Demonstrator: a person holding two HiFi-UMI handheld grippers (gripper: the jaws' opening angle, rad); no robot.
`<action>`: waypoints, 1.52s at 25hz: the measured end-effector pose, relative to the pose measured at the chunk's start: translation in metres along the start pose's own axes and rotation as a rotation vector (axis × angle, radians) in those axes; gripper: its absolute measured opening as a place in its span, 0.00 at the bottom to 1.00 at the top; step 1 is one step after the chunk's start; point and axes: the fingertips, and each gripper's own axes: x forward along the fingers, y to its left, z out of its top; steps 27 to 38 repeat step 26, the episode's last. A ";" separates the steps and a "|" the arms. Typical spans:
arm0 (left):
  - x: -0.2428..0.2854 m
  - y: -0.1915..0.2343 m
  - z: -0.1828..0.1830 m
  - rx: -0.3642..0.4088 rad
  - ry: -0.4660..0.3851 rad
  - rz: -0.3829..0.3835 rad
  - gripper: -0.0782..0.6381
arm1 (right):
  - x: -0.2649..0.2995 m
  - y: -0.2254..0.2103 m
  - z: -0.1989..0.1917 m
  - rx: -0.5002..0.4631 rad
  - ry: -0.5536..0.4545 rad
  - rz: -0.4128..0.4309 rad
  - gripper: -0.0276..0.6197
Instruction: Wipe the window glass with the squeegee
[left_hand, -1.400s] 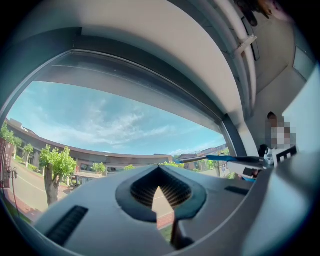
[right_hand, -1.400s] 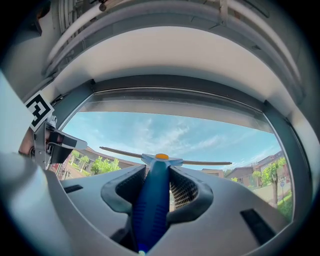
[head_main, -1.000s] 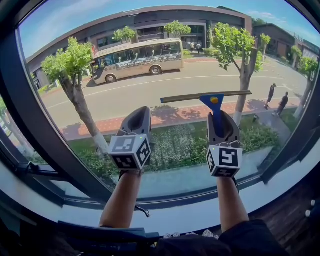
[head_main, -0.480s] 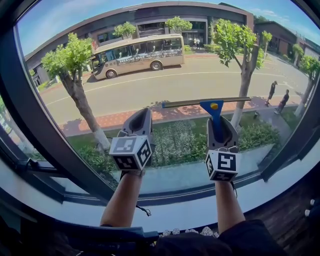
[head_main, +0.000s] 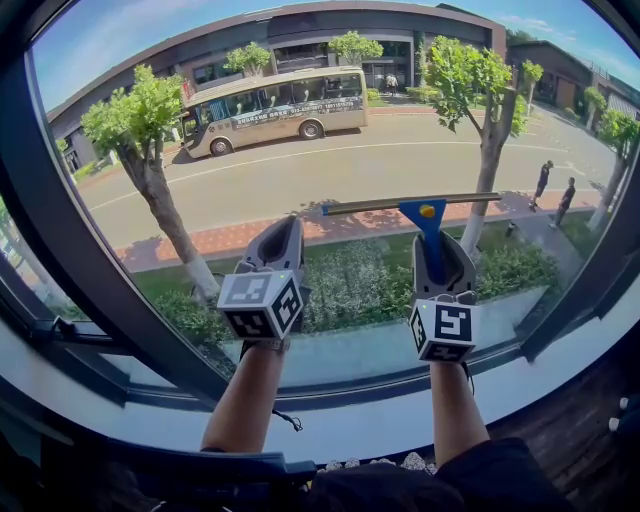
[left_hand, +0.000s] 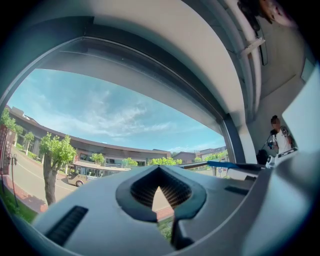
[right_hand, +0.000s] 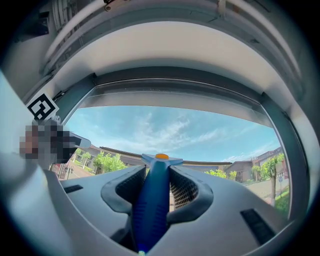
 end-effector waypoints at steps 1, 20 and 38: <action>0.000 -0.001 -0.001 0.000 0.002 -0.001 0.11 | 0.000 -0.001 0.000 -0.001 0.001 0.000 0.26; 0.001 0.002 -0.003 -0.011 0.006 0.007 0.11 | -0.001 0.001 0.001 -0.025 0.003 0.005 0.26; 0.003 0.001 -0.006 -0.014 0.008 0.010 0.11 | 0.000 -0.003 -0.001 -0.028 0.000 0.002 0.26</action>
